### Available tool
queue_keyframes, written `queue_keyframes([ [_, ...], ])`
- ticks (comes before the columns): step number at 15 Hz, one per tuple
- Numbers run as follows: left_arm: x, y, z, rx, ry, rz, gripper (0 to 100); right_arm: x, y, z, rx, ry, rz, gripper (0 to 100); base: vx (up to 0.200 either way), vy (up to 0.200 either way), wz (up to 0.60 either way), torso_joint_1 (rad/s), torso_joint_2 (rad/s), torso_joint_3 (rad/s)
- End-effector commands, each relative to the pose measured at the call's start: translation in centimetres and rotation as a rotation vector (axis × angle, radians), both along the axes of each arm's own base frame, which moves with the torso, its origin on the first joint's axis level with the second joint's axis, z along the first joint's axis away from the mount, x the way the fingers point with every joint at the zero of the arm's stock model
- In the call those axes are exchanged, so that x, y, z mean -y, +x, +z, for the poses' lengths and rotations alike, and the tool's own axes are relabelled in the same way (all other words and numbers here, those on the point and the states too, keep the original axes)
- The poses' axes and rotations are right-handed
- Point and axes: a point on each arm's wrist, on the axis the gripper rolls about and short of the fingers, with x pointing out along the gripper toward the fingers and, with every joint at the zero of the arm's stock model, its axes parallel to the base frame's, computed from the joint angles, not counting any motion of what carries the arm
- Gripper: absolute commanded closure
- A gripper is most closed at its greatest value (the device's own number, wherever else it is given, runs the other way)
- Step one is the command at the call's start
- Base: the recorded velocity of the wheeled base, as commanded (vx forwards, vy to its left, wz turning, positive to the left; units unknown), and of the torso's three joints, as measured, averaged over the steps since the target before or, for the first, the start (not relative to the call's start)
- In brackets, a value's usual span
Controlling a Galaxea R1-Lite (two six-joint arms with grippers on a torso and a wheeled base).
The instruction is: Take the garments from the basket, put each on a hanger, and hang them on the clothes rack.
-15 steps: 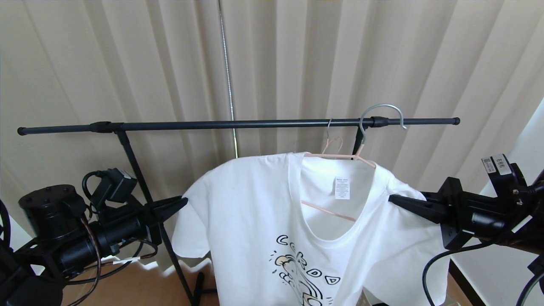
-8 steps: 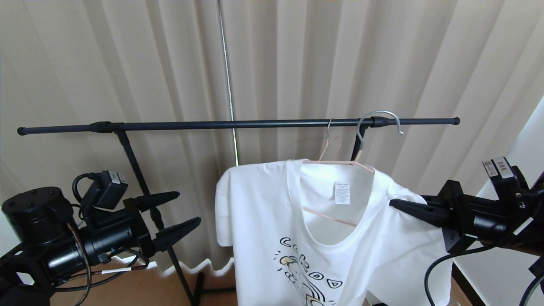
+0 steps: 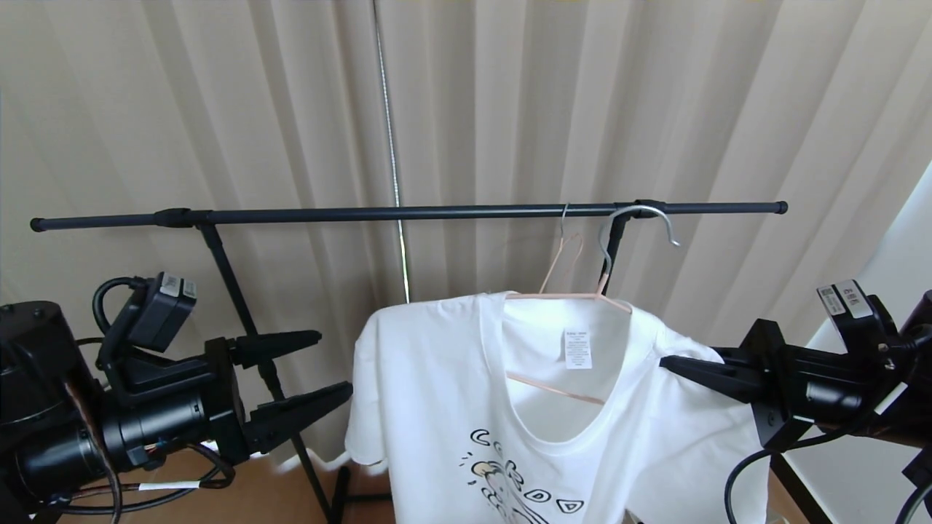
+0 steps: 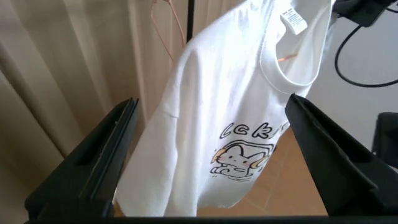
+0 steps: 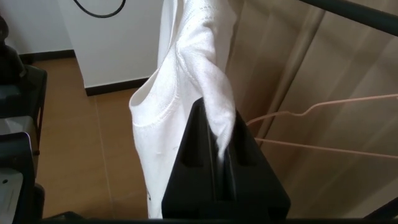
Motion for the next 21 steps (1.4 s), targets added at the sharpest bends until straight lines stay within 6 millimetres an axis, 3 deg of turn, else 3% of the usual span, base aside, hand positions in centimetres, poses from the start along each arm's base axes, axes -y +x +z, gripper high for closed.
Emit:
queue_keyframes([
  [1, 0.5, -0.9, 6.5, 0.097, -0.008, -0.031, 0, -0.4, -0.1, -0.2, -0.008, -0.002, 0.017, 100, 0.000, 0.000, 0.00, 0.000, 0.00, 0.000],
  [3, 1.1, -0.9, 9.8, 0.064, 0.049, -0.063, 0, -0.6, -0.2, -0.3, -0.011, -0.002, 0.028, 100, 0.000, 0.000, 0.00, 0.000, 0.00, 0.000],
  [6, 2.8, -1.0, 11.2, 0.034, 0.153, -0.057, 0, -0.7, -0.3, -0.2, -0.009, -0.002, 0.031, 100, 0.000, 0.000, 0.00, 0.000, 0.00, 0.000],
  [7, 4.6, -0.6, 11.5, 0.033, 0.208, -0.080, 0, -1.0, -0.5, -0.3, -0.016, -0.002, 0.045, 100, 0.000, 0.000, 0.00, 0.000, 0.00, 0.000],
  [12, 8.1, 1.8, 11.0, 0.065, 0.347, -0.218, 0, -1.8, -1.0, -0.6, -0.025, -0.005, 0.083, 100, 0.000, 0.000, 0.00, 0.000, 0.00, 0.000],
  [21, 11.5, 5.2, 8.5, 0.066, 0.449, -0.335, 0, -2.1, -1.2, -0.4, -0.020, -0.005, 0.099, 100, 0.000, 0.000, 0.00, 0.000, 0.00, 0.000],
])
